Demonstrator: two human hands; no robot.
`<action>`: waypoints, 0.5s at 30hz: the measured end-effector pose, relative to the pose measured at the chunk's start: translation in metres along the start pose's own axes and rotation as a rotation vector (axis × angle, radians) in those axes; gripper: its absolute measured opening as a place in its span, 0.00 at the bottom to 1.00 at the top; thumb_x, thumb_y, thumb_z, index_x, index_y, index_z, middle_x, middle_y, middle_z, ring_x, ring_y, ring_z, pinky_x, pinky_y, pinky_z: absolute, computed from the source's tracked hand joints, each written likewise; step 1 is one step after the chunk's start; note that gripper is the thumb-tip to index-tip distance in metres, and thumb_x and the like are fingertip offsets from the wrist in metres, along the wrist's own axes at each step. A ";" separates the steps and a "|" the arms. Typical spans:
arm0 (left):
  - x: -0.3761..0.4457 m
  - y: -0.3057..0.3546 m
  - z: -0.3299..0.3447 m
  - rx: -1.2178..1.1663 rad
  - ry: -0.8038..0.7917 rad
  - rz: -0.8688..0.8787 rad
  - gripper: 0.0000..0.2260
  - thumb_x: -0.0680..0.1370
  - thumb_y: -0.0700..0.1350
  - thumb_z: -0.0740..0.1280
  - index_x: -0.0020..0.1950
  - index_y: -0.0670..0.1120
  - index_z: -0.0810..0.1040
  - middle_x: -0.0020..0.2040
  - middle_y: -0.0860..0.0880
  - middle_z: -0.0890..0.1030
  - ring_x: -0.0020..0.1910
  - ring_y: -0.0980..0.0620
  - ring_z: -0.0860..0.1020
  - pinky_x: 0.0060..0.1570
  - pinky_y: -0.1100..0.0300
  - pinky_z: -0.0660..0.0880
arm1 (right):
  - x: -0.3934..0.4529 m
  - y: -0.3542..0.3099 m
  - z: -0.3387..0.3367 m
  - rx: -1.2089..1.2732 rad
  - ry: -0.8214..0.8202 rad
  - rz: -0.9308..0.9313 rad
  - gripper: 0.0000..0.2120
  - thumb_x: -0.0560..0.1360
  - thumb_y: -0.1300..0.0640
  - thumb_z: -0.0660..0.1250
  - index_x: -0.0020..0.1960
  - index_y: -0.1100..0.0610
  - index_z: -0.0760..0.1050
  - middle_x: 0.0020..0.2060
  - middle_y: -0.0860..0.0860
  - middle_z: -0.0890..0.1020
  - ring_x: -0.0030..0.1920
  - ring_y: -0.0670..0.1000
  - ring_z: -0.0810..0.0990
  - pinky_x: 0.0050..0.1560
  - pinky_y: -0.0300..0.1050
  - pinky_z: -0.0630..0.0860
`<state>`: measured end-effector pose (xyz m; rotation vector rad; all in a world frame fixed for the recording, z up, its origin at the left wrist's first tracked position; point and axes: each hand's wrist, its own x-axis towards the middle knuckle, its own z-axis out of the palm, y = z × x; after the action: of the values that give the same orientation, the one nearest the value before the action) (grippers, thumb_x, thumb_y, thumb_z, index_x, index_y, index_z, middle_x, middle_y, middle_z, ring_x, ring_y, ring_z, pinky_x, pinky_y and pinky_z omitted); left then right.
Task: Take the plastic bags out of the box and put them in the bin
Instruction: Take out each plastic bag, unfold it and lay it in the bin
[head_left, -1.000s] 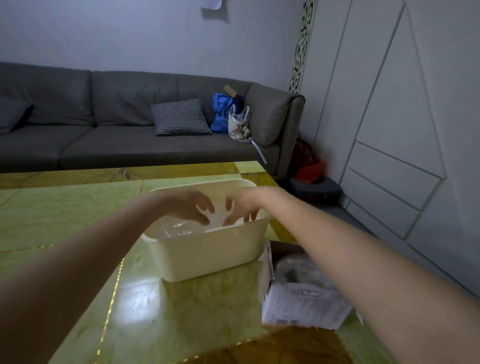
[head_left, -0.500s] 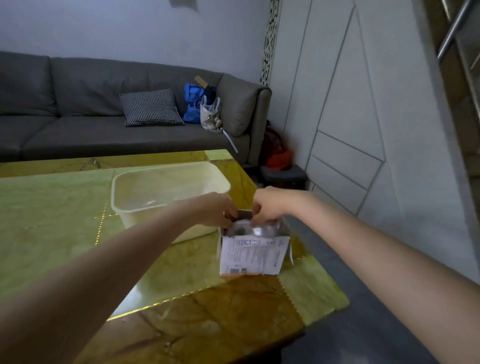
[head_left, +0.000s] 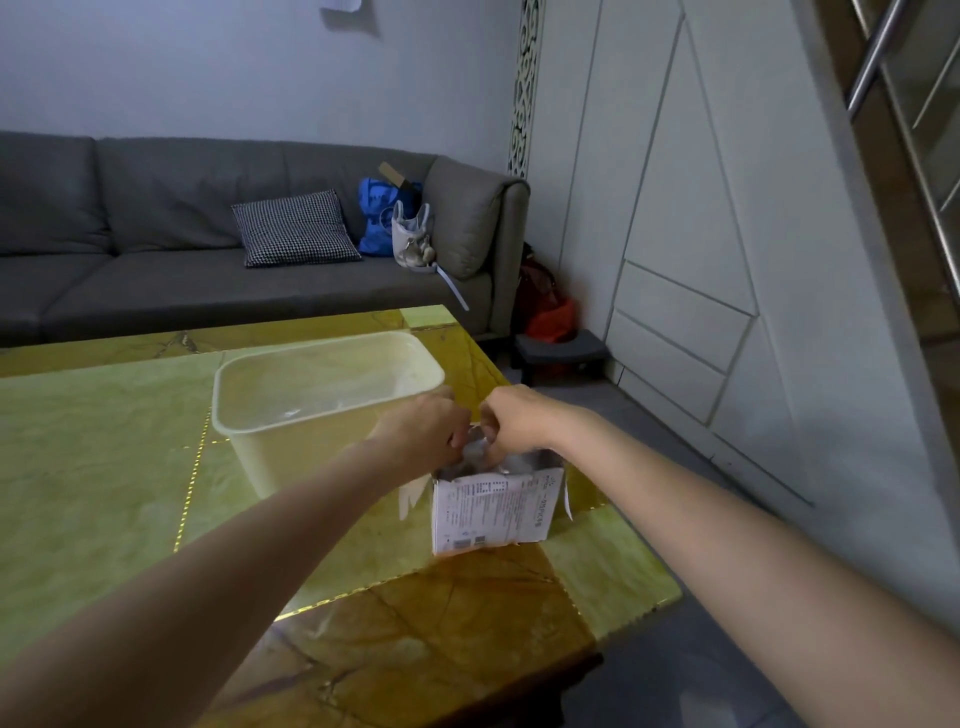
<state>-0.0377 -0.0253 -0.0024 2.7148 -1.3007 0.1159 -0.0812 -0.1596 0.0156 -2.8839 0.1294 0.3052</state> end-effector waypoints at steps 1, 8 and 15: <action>-0.001 0.000 -0.001 -0.016 0.002 0.009 0.04 0.75 0.44 0.67 0.48 0.46 0.78 0.50 0.49 0.71 0.48 0.50 0.76 0.46 0.61 0.74 | 0.000 0.002 -0.002 0.043 -0.022 0.005 0.14 0.70 0.55 0.73 0.37 0.55 0.68 0.40 0.52 0.74 0.39 0.52 0.73 0.35 0.43 0.68; -0.005 -0.002 0.002 -0.255 -0.023 -0.012 0.09 0.72 0.43 0.70 0.50 0.43 0.78 0.49 0.46 0.78 0.44 0.51 0.74 0.36 0.67 0.67 | -0.002 0.004 -0.005 0.282 -0.014 -0.027 0.19 0.67 0.49 0.76 0.52 0.52 0.71 0.43 0.47 0.74 0.40 0.48 0.73 0.37 0.44 0.71; -0.015 -0.002 0.008 -0.501 -0.119 -0.141 0.22 0.72 0.43 0.72 0.62 0.44 0.67 0.56 0.47 0.77 0.54 0.47 0.77 0.53 0.55 0.76 | -0.005 -0.001 -0.012 0.418 -0.059 -0.091 0.05 0.70 0.56 0.74 0.38 0.53 0.79 0.41 0.53 0.80 0.41 0.50 0.75 0.41 0.44 0.72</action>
<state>-0.0454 -0.0133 -0.0125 2.3912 -0.9912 -0.3439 -0.0837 -0.1608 0.0282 -2.4559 0.0446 0.3045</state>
